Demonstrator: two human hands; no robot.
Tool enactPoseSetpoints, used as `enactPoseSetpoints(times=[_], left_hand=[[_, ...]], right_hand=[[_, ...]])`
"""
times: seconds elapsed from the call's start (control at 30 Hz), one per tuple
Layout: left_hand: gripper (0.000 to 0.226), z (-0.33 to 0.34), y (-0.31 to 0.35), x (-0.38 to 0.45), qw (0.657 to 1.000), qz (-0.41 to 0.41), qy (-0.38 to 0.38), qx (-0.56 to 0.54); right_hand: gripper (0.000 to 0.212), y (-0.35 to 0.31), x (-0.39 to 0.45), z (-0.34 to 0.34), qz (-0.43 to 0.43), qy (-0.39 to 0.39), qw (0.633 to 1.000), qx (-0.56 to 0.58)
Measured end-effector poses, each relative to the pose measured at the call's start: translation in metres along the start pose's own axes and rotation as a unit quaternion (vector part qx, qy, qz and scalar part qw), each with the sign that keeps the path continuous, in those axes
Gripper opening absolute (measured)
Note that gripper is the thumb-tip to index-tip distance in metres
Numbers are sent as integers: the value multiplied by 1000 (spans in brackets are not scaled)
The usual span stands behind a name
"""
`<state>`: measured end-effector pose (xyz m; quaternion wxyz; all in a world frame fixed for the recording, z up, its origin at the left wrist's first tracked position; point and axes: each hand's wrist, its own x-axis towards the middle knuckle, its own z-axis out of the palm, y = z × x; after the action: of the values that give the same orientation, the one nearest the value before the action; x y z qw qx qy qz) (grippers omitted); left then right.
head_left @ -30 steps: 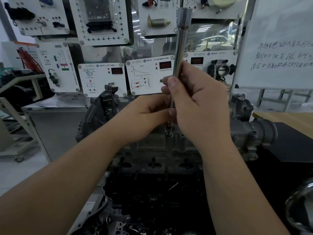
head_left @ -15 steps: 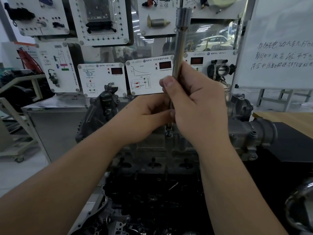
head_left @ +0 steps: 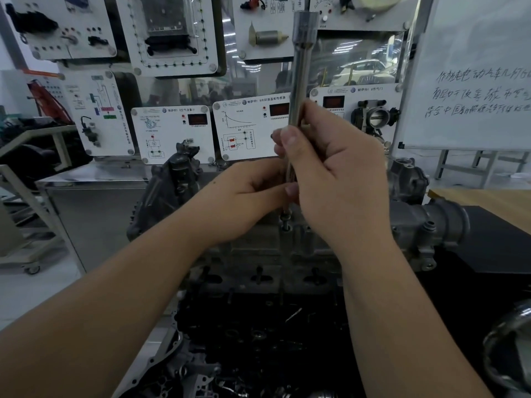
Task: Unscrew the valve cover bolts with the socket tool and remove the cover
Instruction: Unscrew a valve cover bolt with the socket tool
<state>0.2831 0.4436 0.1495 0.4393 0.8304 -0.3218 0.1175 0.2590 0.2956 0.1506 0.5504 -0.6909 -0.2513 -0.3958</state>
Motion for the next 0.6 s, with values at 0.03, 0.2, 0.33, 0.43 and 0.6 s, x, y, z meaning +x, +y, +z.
enactPoseSetpoints(times=[0.03,0.2,0.33,0.43,0.6], left_hand=[[40,0,0,0,1000,-1,-4,1],[30,3,0,0,999,14,22,19],[36,4,1,-1,1000,14,23,7],[35,0,0,-2,1000,10,12,-13],[37,2,0,0,1000,10,22,4]], right_hand=[[37,0,0,0,0,1,1000,4],[26,1,0,5,-23,22,999,1],[15,2,0,5,-34,34,999,-25],[35,0,-1,2,-25,0,1000,14],[47,1,-2,3,-29,-7,999,16]])
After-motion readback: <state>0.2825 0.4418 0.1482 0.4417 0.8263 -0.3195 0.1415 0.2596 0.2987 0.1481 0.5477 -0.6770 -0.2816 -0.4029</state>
